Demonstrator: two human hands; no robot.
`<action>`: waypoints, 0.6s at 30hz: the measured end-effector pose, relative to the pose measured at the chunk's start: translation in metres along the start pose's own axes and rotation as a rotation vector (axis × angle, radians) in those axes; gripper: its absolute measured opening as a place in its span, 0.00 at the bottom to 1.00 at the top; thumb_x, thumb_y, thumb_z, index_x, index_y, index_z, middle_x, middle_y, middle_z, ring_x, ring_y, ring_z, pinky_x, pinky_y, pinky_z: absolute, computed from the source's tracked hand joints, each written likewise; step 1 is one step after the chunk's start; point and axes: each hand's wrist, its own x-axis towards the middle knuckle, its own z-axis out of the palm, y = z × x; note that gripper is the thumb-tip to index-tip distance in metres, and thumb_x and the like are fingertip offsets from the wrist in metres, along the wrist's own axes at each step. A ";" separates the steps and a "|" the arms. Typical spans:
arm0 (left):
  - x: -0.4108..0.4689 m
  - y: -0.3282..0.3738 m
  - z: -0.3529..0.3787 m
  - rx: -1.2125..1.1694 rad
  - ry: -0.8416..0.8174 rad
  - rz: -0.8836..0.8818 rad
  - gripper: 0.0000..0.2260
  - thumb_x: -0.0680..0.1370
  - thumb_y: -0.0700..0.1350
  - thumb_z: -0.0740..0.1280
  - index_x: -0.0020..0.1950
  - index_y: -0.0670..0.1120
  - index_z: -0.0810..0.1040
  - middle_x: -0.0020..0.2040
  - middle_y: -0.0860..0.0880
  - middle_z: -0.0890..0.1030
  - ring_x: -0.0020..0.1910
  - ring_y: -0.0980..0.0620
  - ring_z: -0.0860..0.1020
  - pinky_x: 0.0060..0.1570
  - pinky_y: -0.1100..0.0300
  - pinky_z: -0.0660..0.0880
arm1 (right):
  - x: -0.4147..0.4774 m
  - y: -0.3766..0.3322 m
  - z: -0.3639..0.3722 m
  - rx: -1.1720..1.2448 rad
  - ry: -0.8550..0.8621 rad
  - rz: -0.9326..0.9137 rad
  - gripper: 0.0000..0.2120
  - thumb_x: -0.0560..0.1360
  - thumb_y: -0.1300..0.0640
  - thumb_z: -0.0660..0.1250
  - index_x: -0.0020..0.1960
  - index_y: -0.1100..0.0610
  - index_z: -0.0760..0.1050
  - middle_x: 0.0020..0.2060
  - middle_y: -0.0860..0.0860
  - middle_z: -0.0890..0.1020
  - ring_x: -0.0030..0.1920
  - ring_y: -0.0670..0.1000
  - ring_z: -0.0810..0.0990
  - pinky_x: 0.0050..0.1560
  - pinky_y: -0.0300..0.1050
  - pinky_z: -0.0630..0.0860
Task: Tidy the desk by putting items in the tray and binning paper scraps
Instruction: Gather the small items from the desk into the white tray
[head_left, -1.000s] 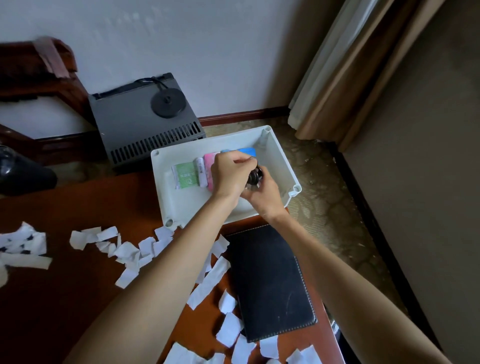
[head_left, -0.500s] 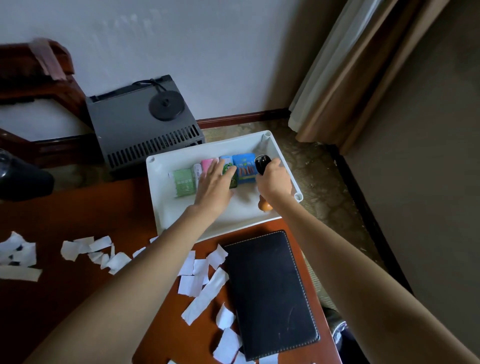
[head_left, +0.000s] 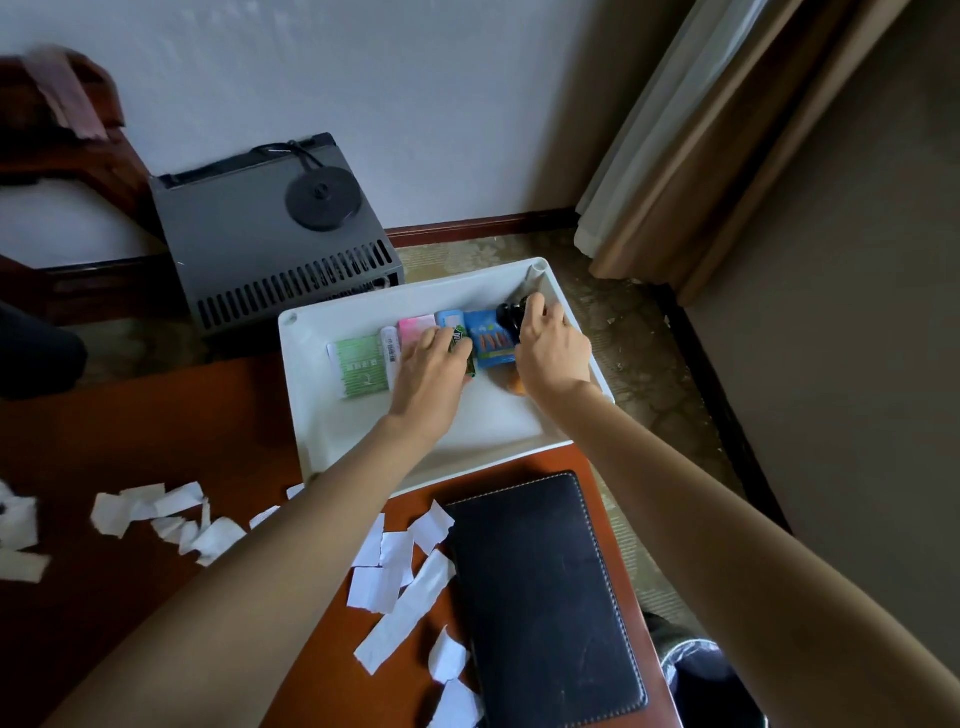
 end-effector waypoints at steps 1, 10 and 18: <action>0.000 0.001 0.000 0.008 -0.004 -0.004 0.21 0.78 0.43 0.63 0.71 0.41 0.66 0.68 0.42 0.69 0.68 0.43 0.65 0.67 0.51 0.62 | -0.004 0.002 0.001 -0.005 -0.003 -0.018 0.16 0.77 0.62 0.59 0.64 0.62 0.62 0.59 0.59 0.72 0.53 0.60 0.78 0.40 0.47 0.69; 0.004 0.006 -0.001 -0.035 -0.022 -0.059 0.23 0.78 0.46 0.64 0.71 0.42 0.65 0.67 0.42 0.68 0.67 0.43 0.66 0.67 0.51 0.64 | -0.022 0.006 0.006 0.020 -0.153 -0.053 0.23 0.76 0.56 0.64 0.66 0.63 0.63 0.60 0.59 0.74 0.57 0.61 0.77 0.52 0.50 0.74; -0.014 0.013 -0.027 -0.082 0.008 -0.121 0.19 0.79 0.41 0.60 0.70 0.41 0.66 0.67 0.41 0.68 0.66 0.42 0.67 0.65 0.50 0.65 | -0.036 0.003 -0.008 0.012 -0.137 -0.047 0.19 0.77 0.64 0.59 0.67 0.63 0.63 0.62 0.60 0.72 0.57 0.63 0.76 0.53 0.51 0.73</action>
